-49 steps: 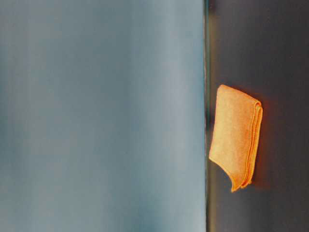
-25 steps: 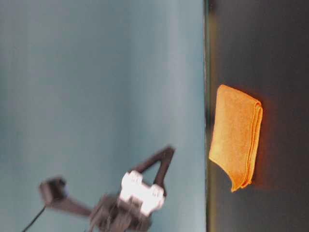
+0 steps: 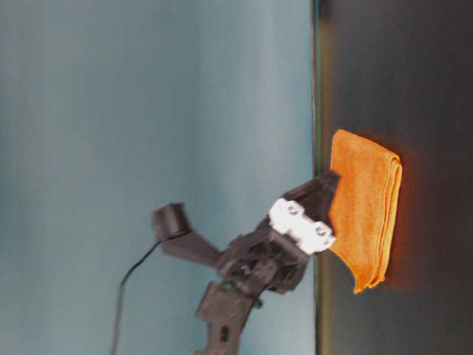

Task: Push an orange cloth with the left arm to wipe the desk.
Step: 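Move the left gripper forward and lower it onto the orange cloth, then press the closed left gripper down on the cloth's near edge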

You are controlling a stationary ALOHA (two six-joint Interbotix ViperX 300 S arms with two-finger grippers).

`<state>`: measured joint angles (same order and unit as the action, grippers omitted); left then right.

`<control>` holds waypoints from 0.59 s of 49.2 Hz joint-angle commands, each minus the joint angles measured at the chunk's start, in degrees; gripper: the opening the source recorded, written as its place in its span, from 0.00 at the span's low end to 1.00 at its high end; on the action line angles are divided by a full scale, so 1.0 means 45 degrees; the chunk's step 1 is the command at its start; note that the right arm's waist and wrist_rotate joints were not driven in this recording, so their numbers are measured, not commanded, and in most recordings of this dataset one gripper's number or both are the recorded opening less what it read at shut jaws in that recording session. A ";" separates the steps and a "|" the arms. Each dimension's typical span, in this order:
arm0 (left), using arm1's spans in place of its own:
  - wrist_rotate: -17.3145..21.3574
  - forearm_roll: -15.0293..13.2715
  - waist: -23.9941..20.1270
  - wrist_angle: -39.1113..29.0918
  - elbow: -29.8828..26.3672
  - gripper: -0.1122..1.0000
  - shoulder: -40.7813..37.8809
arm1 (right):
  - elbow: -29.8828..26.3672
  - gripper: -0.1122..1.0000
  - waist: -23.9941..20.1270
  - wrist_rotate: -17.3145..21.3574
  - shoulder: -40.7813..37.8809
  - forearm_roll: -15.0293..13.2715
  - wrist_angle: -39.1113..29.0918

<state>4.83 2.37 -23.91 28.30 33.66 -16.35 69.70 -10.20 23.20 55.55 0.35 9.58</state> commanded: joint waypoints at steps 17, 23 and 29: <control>0.0547 0.0039 -0.0488 -0.0254 -0.0449 0.86 -0.1191 | 0.0078 0.10 0.0000 -0.0020 -0.0020 0.0039 0.0059; 0.0586 0.0039 -0.0332 -0.1016 -0.0098 0.86 -0.1094 | 0.0117 0.10 0.0000 -0.0020 -0.0020 0.0039 0.0098; 0.0586 0.0039 0.0000 -0.1367 0.0430 0.86 -0.0898 | 0.0156 0.10 0.0000 -0.0020 -0.0020 0.0039 0.0137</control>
<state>7.38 2.37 -25.22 22.68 34.37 -21.18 70.75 -10.20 23.20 55.72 0.35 9.58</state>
